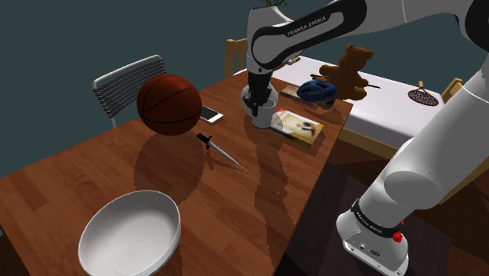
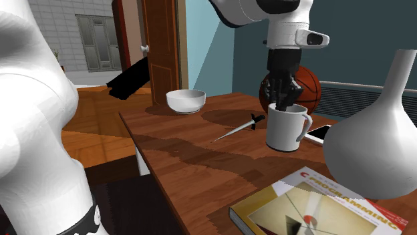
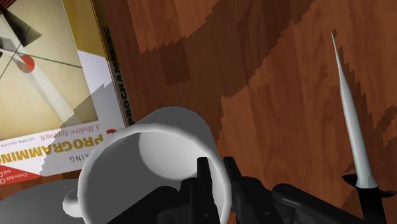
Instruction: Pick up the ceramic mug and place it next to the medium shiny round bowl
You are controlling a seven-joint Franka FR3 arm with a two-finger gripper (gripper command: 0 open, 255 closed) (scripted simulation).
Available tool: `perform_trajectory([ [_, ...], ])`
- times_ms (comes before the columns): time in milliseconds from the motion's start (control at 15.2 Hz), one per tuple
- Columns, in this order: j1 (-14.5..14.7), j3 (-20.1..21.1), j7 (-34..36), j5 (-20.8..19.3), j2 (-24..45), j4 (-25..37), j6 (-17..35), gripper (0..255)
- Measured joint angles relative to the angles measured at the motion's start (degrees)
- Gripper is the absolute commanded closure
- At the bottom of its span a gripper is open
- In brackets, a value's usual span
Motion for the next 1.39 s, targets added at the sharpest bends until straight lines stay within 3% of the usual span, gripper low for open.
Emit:
perform_trajectory([
  [1386,0.3,0.2,-0.6,0.9,-4.1,11.4,-15.5,255],
])
